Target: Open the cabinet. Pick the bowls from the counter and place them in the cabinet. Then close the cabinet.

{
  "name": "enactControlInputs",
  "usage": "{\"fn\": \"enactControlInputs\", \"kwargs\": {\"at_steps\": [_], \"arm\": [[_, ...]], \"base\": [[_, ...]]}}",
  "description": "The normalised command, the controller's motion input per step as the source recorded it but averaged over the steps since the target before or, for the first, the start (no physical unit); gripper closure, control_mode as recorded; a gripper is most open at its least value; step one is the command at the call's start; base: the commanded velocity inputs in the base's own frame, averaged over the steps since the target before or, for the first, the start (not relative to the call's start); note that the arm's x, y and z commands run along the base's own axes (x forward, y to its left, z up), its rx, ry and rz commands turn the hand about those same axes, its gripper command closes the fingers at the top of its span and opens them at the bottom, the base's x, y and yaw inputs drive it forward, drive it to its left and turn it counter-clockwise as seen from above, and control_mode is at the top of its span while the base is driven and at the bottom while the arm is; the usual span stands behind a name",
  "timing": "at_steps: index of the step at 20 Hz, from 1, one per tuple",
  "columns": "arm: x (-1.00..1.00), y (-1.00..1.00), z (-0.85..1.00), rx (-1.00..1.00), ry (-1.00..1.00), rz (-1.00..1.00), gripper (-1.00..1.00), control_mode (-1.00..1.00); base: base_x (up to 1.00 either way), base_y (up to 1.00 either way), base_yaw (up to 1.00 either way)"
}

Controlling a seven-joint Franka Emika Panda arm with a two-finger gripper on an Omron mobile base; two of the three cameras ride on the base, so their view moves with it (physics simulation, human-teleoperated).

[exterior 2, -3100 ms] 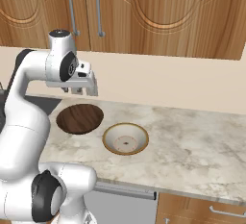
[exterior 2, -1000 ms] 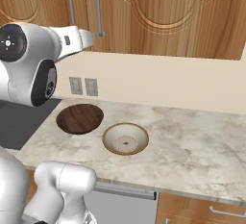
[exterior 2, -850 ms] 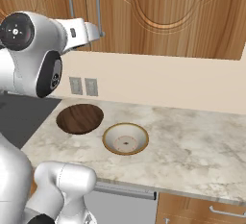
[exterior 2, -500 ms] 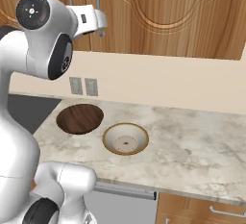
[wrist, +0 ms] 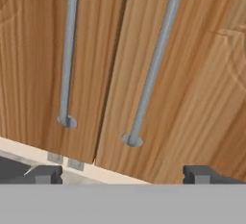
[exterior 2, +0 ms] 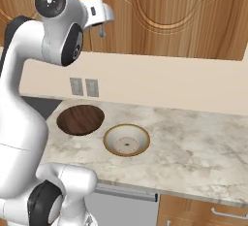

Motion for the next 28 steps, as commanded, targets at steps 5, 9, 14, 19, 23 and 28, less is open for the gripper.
{"fn": "enactControlInputs", "kwargs": {"at_steps": [5,9,14,19,23,28], "arm": [[0.43,0.0,0.0,0.0,0.0,-0.06,-1.0,-1.0],[0.45,0.0,0.0,0.0,0.0,-0.09,-1.0,-1.0],[0.42,0.0,0.0,0.0,-0.03,-0.05,-1.0,-1.0],[0.39,0.0,0.0,0.03,0.0,0.0,-1.0,-1.0],[0.38,-0.01,0.0,0.06,0.0,0.0,-1.0,-1.0],[0.44,-0.01,0.0,0.08,0.01,0.0,-1.0,-1.0]], "base": [[0.0,0.0,0.0],[0.0,0.0,0.0],[0.0,0.0,0.0],[0.0,0.0,0.0],[0.0,0.0,0.0],[0.0,0.0,0.0]]}}
